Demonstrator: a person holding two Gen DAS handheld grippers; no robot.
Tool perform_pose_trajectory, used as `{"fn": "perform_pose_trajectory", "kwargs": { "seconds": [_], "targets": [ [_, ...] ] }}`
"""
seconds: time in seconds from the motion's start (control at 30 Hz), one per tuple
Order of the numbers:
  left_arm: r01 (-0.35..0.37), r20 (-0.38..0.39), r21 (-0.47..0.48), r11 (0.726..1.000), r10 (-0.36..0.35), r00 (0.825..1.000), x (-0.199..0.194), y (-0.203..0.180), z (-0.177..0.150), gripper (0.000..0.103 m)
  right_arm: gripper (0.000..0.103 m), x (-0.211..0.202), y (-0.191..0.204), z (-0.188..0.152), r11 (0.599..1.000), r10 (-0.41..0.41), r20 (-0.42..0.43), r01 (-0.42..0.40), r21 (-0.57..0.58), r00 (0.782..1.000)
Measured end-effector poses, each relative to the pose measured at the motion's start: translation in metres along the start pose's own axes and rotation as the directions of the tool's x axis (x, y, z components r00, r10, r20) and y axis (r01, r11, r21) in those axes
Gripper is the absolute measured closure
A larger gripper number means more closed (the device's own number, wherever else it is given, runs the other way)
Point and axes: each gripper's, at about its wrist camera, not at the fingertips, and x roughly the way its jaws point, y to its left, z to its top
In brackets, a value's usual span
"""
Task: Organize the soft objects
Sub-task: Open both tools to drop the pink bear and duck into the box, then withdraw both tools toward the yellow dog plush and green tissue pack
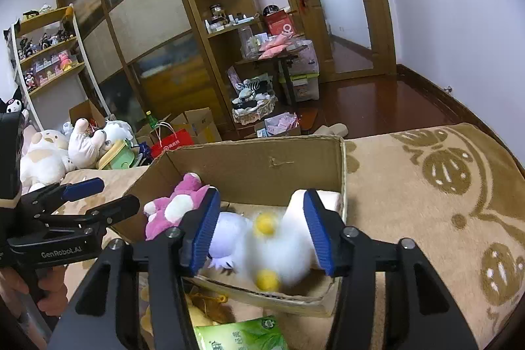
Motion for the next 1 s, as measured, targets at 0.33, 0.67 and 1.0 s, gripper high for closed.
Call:
{"fn": "perform_pose_trajectory", "kwargs": {
  "seconds": [0.33, 0.67, 1.0],
  "targets": [
    [-0.034, -0.001, 0.018, 0.999, 0.034, 0.999, -0.023, -0.001, -0.008, 0.004, 0.009, -0.024, 0.006, -0.004, 0.999, -0.026, 0.037, 0.027, -0.022, 0.999],
    [-0.003, -0.054, -0.053, 0.999, 0.0, 0.999, -0.053, 0.006, -0.023, 0.004, 0.0, -0.063, 0.014, -0.005, 0.998, -0.052, 0.076, 0.055, -0.029, 0.996],
    [-0.026, -0.074, -0.05, 0.998, 0.022, 0.997, -0.08, 0.009, -0.038, 0.004, 0.0, -0.091, 0.018, -0.016, 0.998, -0.056, 0.065, 0.059, -0.039, 0.996]
  ]
}}
